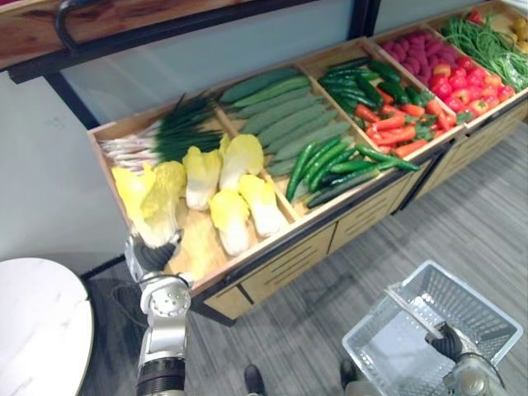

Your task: Pick vegetable in the basket

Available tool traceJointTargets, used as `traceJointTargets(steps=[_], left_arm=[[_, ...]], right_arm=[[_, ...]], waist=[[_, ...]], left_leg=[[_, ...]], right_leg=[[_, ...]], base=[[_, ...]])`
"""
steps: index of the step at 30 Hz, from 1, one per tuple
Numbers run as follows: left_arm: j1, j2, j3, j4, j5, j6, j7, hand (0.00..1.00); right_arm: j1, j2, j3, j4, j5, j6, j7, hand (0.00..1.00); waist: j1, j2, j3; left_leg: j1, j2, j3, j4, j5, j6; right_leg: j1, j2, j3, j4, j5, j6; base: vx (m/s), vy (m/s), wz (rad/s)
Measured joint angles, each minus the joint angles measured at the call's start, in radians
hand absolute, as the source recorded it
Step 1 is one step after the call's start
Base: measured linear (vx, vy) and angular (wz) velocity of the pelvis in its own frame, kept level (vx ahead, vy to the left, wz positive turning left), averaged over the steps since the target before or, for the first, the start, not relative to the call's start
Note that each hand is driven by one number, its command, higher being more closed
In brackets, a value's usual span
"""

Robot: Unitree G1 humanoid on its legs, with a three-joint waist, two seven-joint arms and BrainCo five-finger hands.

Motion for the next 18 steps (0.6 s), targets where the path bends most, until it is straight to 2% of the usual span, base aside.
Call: traceJointTargets(steps=[5,8,10,11,14,18], left_arm=[[0.017,0.000,0.015,-0.154,0.093,0.001,0.014,1.00],[0.060,0.015,-0.094,-0.278,0.131,-0.006,0.003,1.00],[0.079,0.070,-0.202,-0.318,0.131,-0.038,-0.034,1.00],[0.080,0.113,-0.279,-0.330,0.130,-0.073,-0.065,1.00],[0.082,0.183,-0.406,-0.365,0.124,-0.160,-0.144,1.00],[0.109,0.259,-0.512,-0.376,0.074,-0.230,-0.252,1.00]], right_arm=[[-0.016,-0.021,-0.003,0.012,-0.024,-0.003,0.001,1.00],[-0.026,-0.051,-0.003,0.037,-0.039,-0.004,0.001,1.00],[-0.049,-0.095,0.013,0.059,-0.042,-0.001,0.002,1.00],[-0.069,-0.133,0.037,0.065,-0.062,-0.001,0.003,1.00],[-0.123,-0.203,0.064,0.074,-0.077,-0.005,0.003,1.00],[-0.177,-0.250,0.131,0.078,-0.072,-0.004,0.004,1.00]], waist=[[0.002,-0.005,-0.026],[0.004,-0.006,-0.029],[0.005,-0.005,-0.030],[0.003,-0.004,-0.031],[0.001,-0.001,-0.034],[-0.001,0.006,-0.048]], left_leg=[[0.000,-0.001,-0.003,0.000,0.001,0.000],[-0.001,-0.002,-0.005,0.000,0.002,0.003],[-0.001,-0.004,-0.003,-0.001,0.003,0.004],[0.000,-0.004,0.000,-0.001,0.004,0.005],[0.006,-0.002,0.029,-0.001,0.004,0.005],[0.031,0.002,0.102,-0.002,0.002,0.002]], right_leg=[[0.000,-0.001,0.000,0.004,0.000,0.000],[0.001,-0.003,-0.001,0.007,0.000,0.000],[0.000,-0.003,0.002,0.007,0.003,0.003],[-0.001,-0.003,0.007,0.007,0.004,0.005],[-0.013,-0.001,0.032,0.007,0.007,0.009],[-0.033,0.006,0.103,0.007,0.021,0.019]], base=[[0.00,0.000,0.00],[-0.01,0.003,0.02],[0.00,0.000,0.00],[-0.02,0.005,-0.06],[-0.02,0.001,-0.22],[0.00,-0.004,-0.49]])
